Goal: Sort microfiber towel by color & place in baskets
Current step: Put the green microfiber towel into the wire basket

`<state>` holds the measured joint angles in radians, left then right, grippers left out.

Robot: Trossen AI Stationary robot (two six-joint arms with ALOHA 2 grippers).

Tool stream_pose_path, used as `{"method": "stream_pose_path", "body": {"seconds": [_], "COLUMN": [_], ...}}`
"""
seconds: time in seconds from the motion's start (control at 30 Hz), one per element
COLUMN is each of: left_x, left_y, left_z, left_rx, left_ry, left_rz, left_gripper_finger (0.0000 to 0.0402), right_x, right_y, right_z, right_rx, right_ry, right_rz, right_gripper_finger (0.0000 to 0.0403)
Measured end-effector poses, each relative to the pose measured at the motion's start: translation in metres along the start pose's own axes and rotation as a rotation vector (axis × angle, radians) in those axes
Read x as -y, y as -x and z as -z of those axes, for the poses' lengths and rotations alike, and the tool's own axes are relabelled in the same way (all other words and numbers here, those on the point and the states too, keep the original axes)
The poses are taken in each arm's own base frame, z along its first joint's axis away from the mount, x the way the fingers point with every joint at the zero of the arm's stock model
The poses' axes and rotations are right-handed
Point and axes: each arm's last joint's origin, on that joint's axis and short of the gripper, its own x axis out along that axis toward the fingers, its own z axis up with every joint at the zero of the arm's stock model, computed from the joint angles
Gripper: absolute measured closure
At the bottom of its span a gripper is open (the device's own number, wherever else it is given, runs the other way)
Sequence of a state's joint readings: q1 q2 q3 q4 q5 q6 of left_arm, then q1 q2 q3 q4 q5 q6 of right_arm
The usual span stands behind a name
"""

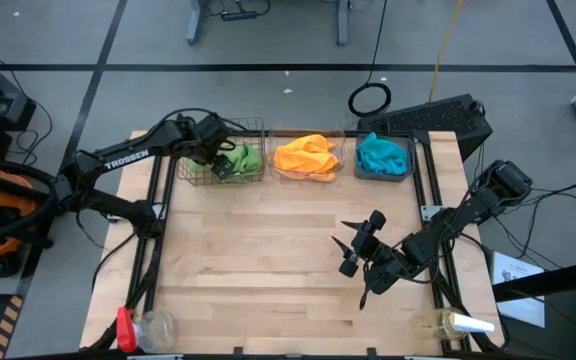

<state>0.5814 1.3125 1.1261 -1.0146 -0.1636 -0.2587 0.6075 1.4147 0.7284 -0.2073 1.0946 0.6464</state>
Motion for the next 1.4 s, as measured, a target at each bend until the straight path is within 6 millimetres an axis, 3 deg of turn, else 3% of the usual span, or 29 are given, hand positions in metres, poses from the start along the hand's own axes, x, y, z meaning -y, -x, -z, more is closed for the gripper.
{"method": "stream_pose_path", "body": {"seconds": [0.23, 0.5, 0.63, 0.93, 1.27, 1.4], "left_x": [0.007, 0.004, 0.006, 0.003, -0.013, -0.018], "left_y": [0.008, -0.004, -0.014, -0.018, -0.088, -0.106], "left_z": [0.0, -0.006, -0.006, 0.012, 0.007, -0.001], "left_rx": [0.034, 0.024, -0.04, -0.176, -0.154, -0.132], "left_ry": [-0.016, -0.086, -0.074, 0.0, -0.017, 0.006], "left_rz": [-0.084, -0.218, -0.166, -0.328, -0.25, -0.114], "left_gripper_finger": [0.019, 0.0329, 0.0391, 0.0391, 0.0399, 0.04], "right_x": [0.0, 0.0, 0.0, 0.0, 0.0, 0.0], "right_y": [0.0, 0.0, 0.0, 0.0, 0.0, 0.0], "right_z": [0.0, 0.0, 0.0, 0.001, 0.0, 0.0], "right_rx": [-0.002, -0.002, -0.002, -0.003, -0.003, -0.003], "right_ry": [0.007, 0.011, 0.01, 0.015, 0.014, 0.013], "right_rz": [0.002, 0.002, 0.002, 0.003, 0.003, 0.002], "right_gripper_finger": [0.0177, 0.0177, 0.0177, 0.0177, 0.0177, 0.0177]}}
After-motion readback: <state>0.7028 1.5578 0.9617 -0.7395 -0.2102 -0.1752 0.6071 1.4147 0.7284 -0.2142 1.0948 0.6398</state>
